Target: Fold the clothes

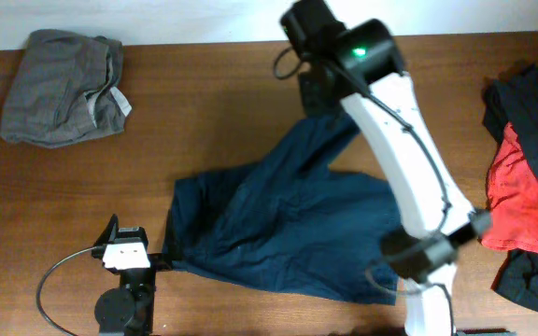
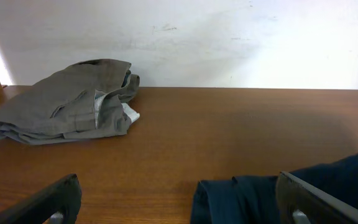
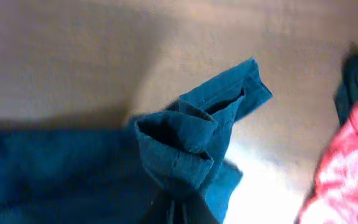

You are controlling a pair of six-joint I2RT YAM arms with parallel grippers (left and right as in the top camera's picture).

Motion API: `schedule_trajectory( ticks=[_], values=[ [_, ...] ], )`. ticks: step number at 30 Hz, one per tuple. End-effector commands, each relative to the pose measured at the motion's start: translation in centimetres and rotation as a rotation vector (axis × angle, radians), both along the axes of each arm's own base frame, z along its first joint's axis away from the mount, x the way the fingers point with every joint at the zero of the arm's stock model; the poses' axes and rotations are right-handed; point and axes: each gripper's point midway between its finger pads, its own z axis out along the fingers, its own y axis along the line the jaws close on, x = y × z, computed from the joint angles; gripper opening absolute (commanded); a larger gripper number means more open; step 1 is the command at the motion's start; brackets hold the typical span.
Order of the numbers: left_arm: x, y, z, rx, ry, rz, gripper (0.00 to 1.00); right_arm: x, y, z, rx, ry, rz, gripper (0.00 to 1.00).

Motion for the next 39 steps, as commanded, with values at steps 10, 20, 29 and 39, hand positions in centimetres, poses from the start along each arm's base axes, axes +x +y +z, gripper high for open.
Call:
schedule_trajectory(
  ticks=[10, 20, 29, 39],
  values=[
    [0.0, -0.1, -0.1, 0.018, 0.002, -0.007, 0.99, -8.1, -2.7, -8.5, -0.059, 0.359, -0.161, 0.04],
    [0.0, -0.1, -0.1, 0.018, 0.002, -0.007, 0.99, -12.9, -1.7, -12.0, 0.002, 0.579, -0.172, 0.04],
    [0.0, -0.1, -0.1, 0.018, 0.002, -0.007, 0.99, -17.6, -4.2, -11.9, -0.011, 0.621, -0.224, 0.07],
    [0.0, -0.1, -0.1, 0.018, 0.002, -0.007, 0.99, -18.5, -6.6, -14.6, -0.052, 0.66, -0.286, 0.99]
  ],
)
